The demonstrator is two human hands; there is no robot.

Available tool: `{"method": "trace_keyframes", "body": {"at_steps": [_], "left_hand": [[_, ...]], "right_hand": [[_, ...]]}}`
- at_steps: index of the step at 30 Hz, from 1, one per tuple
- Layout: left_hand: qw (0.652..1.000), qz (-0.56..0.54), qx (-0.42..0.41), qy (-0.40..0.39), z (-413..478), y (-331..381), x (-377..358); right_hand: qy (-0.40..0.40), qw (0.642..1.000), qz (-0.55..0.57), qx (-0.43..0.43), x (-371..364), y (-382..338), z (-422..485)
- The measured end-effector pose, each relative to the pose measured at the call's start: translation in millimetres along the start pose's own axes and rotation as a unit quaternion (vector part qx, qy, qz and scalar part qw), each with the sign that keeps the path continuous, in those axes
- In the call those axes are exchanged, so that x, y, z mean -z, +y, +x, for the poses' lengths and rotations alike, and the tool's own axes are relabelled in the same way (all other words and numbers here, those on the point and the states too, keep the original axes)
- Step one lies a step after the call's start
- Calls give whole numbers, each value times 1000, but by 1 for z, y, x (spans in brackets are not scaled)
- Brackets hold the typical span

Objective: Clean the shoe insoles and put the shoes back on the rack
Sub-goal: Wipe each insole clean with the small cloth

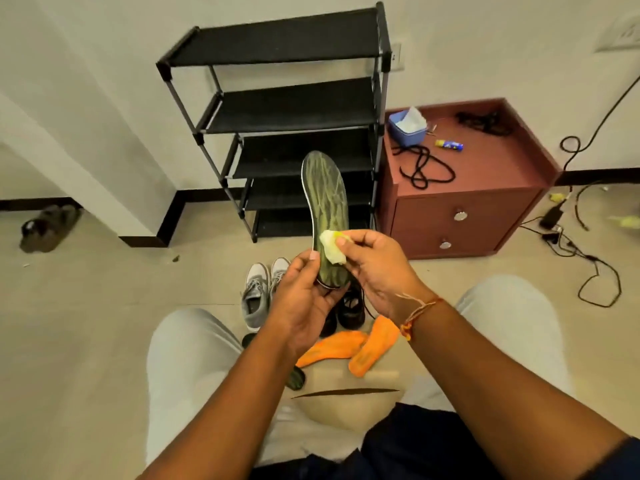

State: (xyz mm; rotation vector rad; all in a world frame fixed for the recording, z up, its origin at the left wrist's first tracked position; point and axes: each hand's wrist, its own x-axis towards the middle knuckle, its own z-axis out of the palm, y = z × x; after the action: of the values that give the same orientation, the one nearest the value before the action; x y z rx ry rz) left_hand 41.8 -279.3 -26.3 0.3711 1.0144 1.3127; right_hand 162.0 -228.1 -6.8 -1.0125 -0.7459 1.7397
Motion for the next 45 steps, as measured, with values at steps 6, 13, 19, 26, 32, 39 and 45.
{"method": "trace_keyframes", "body": {"at_steps": [6, 13, 19, 26, 32, 39, 45], "left_hand": [[996, -62, 55, -14, 1, -22, 16], [991, -112, 69, -32, 19, -14, 40], [981, -172, 55, -65, 25, -12, 49], [970, -208, 63, -106, 22, -15, 41], [984, -147, 69, -69, 24, -16, 37], [987, -150, 50, -4, 28, -14, 38], [986, -160, 25, -28, 27, -11, 37]], "right_hand": [[9, 999, -35, 8, 10, 28, -11], [18, 990, 126, -62, 10, 37, -4], [11, 974, -190, 124, 17, 52, 1], [0, 838, -436, 328, 20, 64, -1], [-23, 783, -501, 367, 17, 66, -4], [-116, 757, -522, 375, 9, 65, -15], [-28, 742, -552, 379, 19, 52, -2]]}}
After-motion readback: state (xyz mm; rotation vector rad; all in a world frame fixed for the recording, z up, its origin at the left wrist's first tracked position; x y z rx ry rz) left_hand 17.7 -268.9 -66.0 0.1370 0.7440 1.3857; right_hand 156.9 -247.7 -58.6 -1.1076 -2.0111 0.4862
